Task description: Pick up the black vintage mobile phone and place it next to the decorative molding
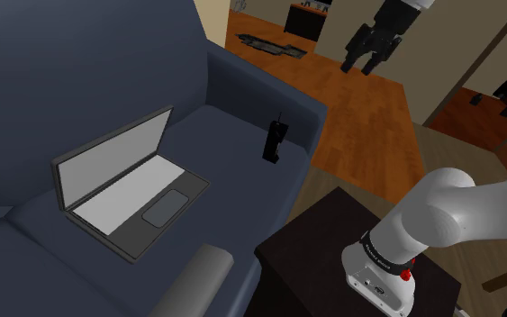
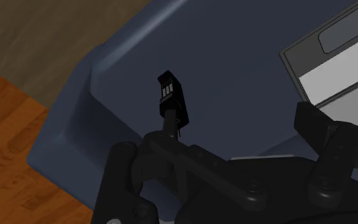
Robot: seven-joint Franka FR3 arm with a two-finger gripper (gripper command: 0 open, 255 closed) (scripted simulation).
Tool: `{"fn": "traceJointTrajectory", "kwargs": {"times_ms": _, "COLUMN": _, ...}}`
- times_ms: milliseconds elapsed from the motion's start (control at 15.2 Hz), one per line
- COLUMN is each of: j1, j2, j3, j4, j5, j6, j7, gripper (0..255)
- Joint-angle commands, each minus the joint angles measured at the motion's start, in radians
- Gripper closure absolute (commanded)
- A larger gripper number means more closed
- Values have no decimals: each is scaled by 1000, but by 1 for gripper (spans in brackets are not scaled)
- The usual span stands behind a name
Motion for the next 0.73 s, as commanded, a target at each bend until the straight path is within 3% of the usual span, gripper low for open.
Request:
{"fn": "traceJointTrajectory", "kwargs": {"times_ms": 0, "j1": 0, "j2": 0, "j3": 0, "j4": 0, "j5": 0, "j6": 0, "j7": 0, "gripper": 0}}
{"fn": "traceJointTrajectory", "kwargs": {"times_ms": 660, "j1": 16, "j2": 259, "j3": -88, "j4": -64, "j5": -37, "j6": 245, "j7": -141, "gripper": 0}}
